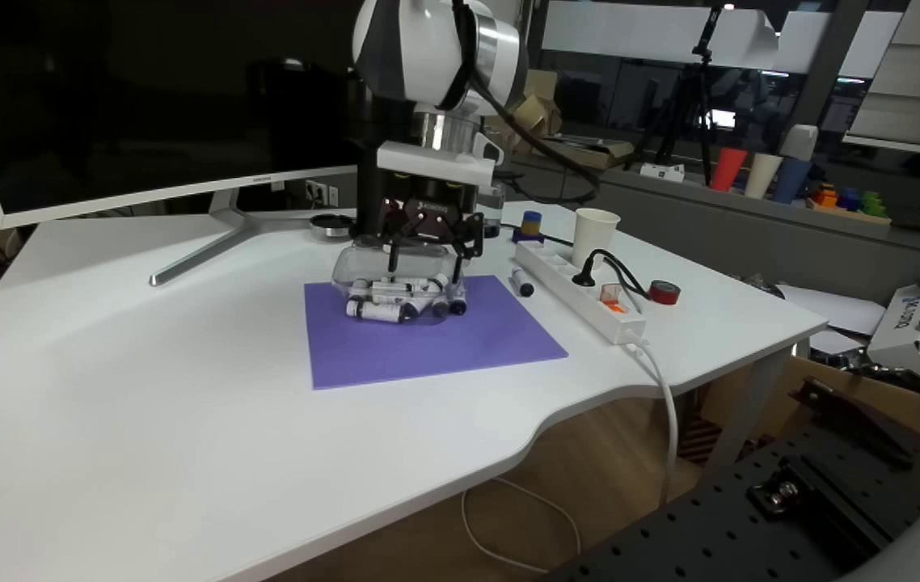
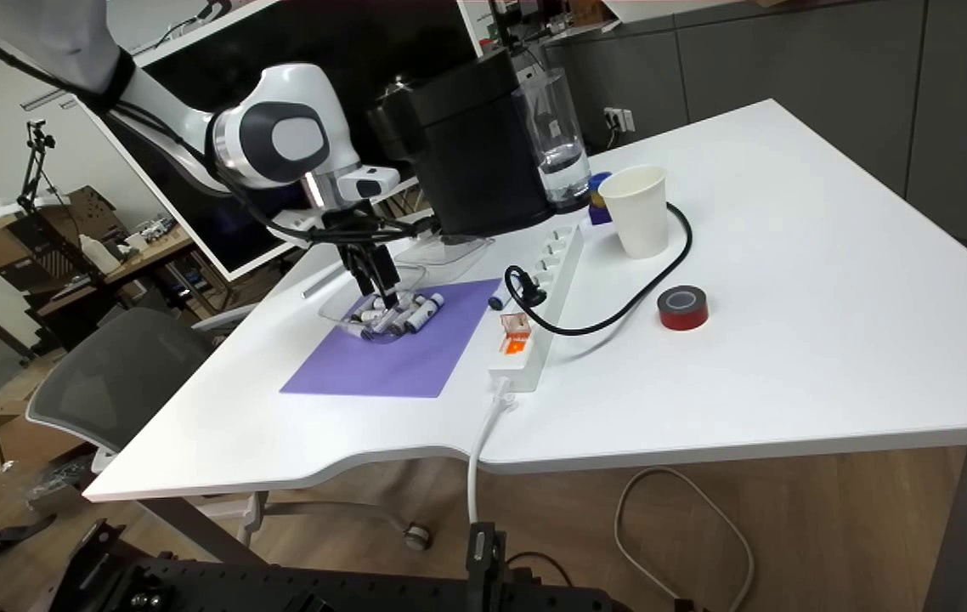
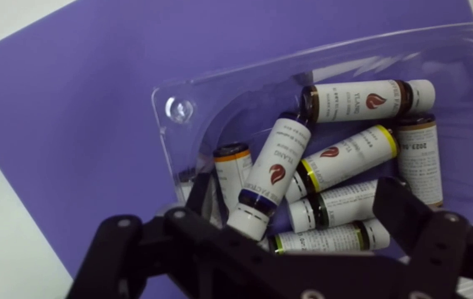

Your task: Put a bottle on the table

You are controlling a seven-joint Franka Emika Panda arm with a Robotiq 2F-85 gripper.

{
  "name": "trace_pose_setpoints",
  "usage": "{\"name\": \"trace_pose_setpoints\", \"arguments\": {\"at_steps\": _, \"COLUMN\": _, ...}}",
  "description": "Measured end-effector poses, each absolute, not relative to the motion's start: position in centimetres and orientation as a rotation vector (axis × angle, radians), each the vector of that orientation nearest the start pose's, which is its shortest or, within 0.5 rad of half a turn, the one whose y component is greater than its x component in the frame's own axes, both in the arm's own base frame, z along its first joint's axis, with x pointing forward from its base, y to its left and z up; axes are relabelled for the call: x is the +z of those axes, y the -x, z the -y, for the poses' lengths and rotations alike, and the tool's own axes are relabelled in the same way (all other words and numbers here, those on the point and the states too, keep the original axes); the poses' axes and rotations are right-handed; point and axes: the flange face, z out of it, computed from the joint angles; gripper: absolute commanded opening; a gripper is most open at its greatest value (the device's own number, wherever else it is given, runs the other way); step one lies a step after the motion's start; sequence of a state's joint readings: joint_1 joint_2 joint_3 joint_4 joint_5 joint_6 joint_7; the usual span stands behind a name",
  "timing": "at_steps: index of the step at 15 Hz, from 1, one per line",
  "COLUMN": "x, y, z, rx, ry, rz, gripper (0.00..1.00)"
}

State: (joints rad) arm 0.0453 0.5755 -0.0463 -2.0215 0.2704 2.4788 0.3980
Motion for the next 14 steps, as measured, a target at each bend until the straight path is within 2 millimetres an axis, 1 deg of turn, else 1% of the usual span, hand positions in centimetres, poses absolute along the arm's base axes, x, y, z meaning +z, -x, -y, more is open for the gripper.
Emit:
{"name": "trace_pose_setpoints", "arguments": {"at_steps": 3, "x": 15.0, "y": -58.9, "z": 0.0, "rx": 0.202, "ry": 2.89, "rz": -0.914, "gripper": 1.0}}
{"name": "trace_pose_setpoints", "arguments": {"at_steps": 8, "x": 14.0, "y": -59.5, "z": -0.8, "rx": 0.17, "ry": 2.911, "rz": -0.881, "gripper": 1.0}}
{"name": "trace_pose_setpoints", "arguments": {"at_steps": 9, "x": 13.8, "y": -59.6, "z": -1.1, "rx": 0.162, "ry": 2.918, "rz": -0.869, "gripper": 0.75}}
{"name": "trace_pose_setpoints", "arguments": {"at_steps": 10, "x": 13.7, "y": -59.7, "z": -1.5, "rx": 0.158, "ry": 2.922, "rz": -0.859, "gripper": 0.74}}
{"name": "trace_pose_setpoints", "arguments": {"at_steps": 12, "x": 13.5, "y": -59.8, "z": -2.1, "rx": 0.145, "ry": 2.927, "rz": -0.844, "gripper": 0.6}}
{"name": "trace_pose_setpoints", "arguments": {"at_steps": 13, "x": 13.5, "y": -59.8, "z": -2.3, "rx": 0.141, "ry": 2.929, "rz": -0.839, "gripper": 0.51}}
{"name": "trace_pose_setpoints", "arguments": {"at_steps": 14, "x": 13.6, "y": -59.8, "z": -2.5, "rx": 0.136, "ry": 2.93, "rz": -0.834, "gripper": 0.45}}
